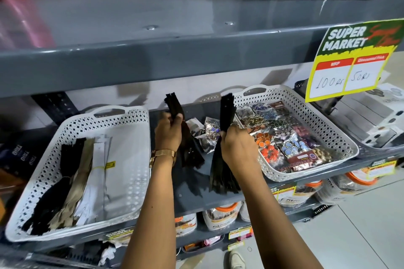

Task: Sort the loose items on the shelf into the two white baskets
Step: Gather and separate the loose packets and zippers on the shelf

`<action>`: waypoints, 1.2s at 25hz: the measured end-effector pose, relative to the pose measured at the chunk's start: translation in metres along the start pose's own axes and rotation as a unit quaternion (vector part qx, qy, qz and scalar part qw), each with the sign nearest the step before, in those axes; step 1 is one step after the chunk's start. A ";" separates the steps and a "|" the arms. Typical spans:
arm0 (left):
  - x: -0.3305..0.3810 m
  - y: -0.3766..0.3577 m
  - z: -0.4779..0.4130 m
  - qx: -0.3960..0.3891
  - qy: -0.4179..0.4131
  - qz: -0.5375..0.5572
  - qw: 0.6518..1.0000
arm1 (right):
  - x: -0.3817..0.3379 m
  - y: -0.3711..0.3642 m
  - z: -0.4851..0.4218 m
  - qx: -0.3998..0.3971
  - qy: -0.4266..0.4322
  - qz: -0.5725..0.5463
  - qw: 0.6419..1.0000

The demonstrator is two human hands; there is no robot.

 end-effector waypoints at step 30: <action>-0.026 0.014 0.009 -0.014 0.011 -0.044 0.999 | 0.044 -0.067 0.022 -0.141 0.038 0.030 0.989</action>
Point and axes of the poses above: each hand's wrist, its own z-axis away from the middle knuckle, its own y-axis out of the back of the hand, x = y × z, the point moved 3 cm from there along -z, towards the middle knuckle, and after that the axes turned 6 degrees about y, right-handed, at the moved point
